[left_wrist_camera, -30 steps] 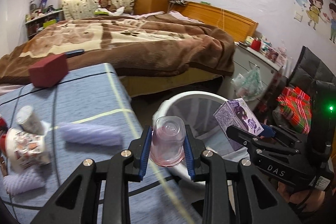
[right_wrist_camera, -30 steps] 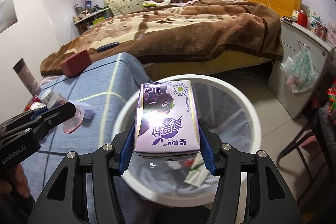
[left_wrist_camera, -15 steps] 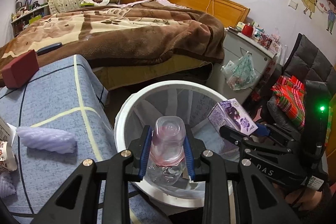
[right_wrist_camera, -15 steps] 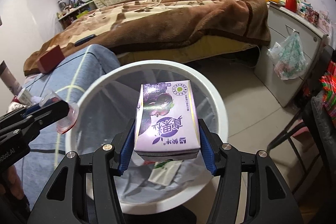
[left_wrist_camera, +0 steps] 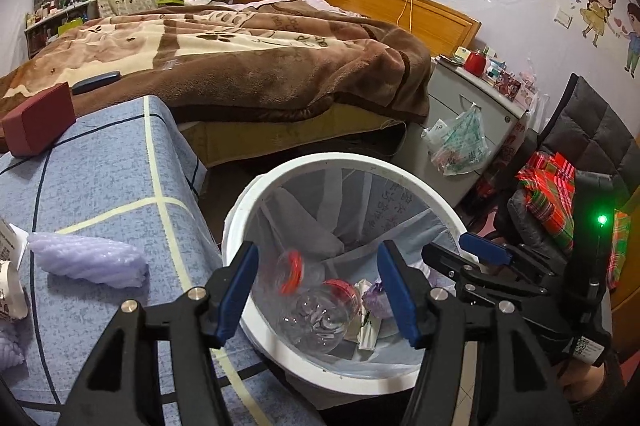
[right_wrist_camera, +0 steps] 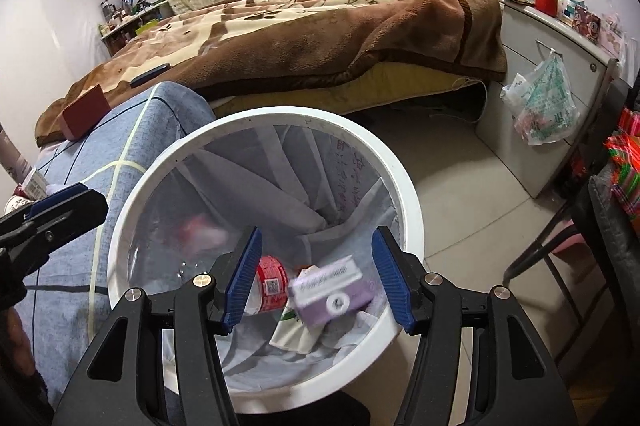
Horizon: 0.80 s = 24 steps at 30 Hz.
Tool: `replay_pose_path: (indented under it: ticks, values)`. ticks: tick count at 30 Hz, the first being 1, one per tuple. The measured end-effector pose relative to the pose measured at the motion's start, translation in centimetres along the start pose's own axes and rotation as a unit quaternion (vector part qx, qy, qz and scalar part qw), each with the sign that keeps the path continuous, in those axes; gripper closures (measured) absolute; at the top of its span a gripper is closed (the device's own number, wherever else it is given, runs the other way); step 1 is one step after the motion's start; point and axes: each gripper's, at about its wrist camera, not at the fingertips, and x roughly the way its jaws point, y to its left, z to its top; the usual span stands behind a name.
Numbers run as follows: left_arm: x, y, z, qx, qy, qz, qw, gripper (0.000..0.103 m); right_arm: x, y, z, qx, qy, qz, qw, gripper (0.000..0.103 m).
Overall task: Collect trash
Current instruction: 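Open both tools to drop carton and cup into the wastebasket, then move both tools back to the table toward the pink carton and foam net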
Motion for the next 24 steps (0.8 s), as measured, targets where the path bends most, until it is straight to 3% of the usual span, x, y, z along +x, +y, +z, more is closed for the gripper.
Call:
replay_pose_path:
  ticks: [13, 24]
  values:
    - [-3.2, 2.1, -1.1, -0.019, -0.020, 0.022, 0.9994, 0.039, -1.3, 1.3, -0.2, 0.002, -0.023, 0.020, 1.000, 0.044]
    - [-7.6, 5.8, -3.3, -0.037, -0.052, 0.069, 0.9955, 0.038, -2.3, 4.8, -0.6, -0.025, -0.039, 0.056, 0.997, 0.044]
